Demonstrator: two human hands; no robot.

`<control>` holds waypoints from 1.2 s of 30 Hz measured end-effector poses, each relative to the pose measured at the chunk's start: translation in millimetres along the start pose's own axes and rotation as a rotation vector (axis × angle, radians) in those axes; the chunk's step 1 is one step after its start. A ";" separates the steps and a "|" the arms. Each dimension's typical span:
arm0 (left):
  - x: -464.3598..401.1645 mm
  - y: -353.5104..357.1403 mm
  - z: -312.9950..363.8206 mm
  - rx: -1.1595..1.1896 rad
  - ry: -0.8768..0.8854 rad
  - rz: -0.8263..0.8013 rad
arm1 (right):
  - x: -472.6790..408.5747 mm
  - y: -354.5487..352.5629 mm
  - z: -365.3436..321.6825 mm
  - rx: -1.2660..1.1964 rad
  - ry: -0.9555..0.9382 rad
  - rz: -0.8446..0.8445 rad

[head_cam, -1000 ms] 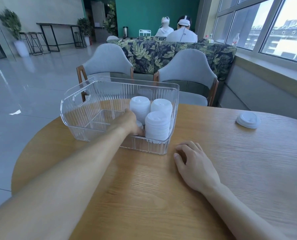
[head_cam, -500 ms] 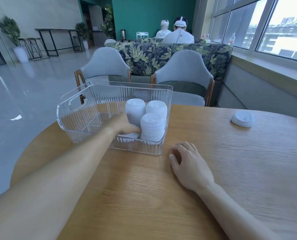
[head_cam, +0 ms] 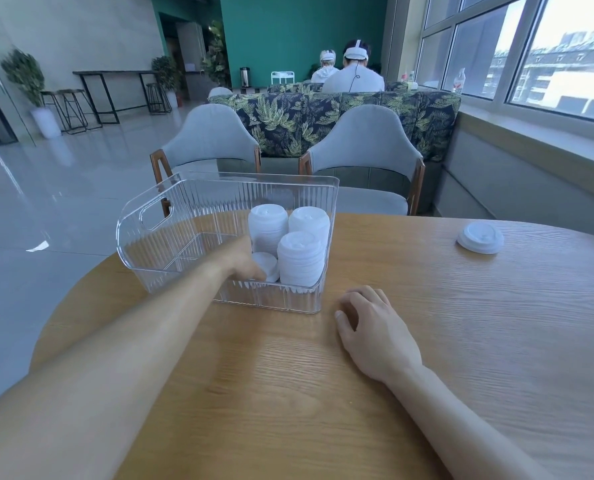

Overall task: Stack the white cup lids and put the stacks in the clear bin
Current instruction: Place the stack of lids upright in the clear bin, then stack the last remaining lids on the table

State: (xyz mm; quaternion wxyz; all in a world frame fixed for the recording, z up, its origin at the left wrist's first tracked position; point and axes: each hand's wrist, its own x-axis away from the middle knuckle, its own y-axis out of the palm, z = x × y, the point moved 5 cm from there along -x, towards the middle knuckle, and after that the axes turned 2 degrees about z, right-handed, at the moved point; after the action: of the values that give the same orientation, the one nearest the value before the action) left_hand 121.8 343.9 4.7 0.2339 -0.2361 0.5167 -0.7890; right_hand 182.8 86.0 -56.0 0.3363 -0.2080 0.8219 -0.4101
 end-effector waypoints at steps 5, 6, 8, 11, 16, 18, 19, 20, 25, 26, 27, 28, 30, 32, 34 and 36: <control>16.8 -9.3 5.5 0.076 0.034 0.081 | 2.0 -1.0 0.1 -0.012 -0.014 -0.003; 23.0 -12.0 6.3 0.096 0.029 0.150 | 2.7 -1.6 0.3 -0.016 -0.017 0.000; 40.5 -16.8 8.5 0.116 0.023 0.342 | 4.7 -3.3 0.6 -0.019 -0.017 0.007; 75.9 -11.4 18.5 0.173 0.159 0.634 | 10.6 -6.6 1.9 -0.025 -0.013 0.019; 140.3 31.4 44.1 0.155 0.374 0.832 | 28.8 -21.4 11.1 -0.042 -0.013 0.026; 154.7 53.8 58.1 0.122 0.413 0.825 | 37.3 -30.4 20.0 -0.030 -0.010 0.026; 158.6 64.7 65.9 0.120 0.426 0.800 | 41.8 -35.9 26.1 -0.021 -0.005 0.030; 160.9 75.2 73.4 0.133 0.437 0.755 | 46.2 -41.8 32.9 -0.011 0.003 0.035; 163.3 122.2 122.7 0.139 0.553 0.507 | 67.9 -78.3 80.9 0.039 0.086 0.054; 163.0 129.1 133.8 0.137 0.572 0.469 | 71.4 -86.1 91.9 0.057 0.106 0.057; 161.4 135.8 144.2 0.136 0.585 0.432 | 74.5 -93.5 103.5 0.072 0.130 0.059; 159.4 141.7 154.5 0.134 0.589 0.396 | 77.5 -100.5 115.2 0.081 0.158 0.060; 154.3 151.1 173.5 0.128 0.583 0.336 | 82.0 -112.3 137.9 0.085 0.211 0.064; 148.9 156.6 192.4 0.110 0.591 0.304 | 83.8 -122.8 156.3 0.062 0.267 0.076; 140.1 162.0 214.0 0.098 0.605 0.275 | 83.9 -131.1 174.6 0.038 0.315 0.094; 127.9 165.6 233.6 0.095 0.616 0.251 | 80.2 -137.0 189.6 0.042 0.353 0.104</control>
State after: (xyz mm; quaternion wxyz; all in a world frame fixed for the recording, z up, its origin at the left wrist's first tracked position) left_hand 186.4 41.8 -49.0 0.1729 0.0903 0.5507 -0.8116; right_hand 273.9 -143.9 -58.1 0.2119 -0.0832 0.8690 -0.4393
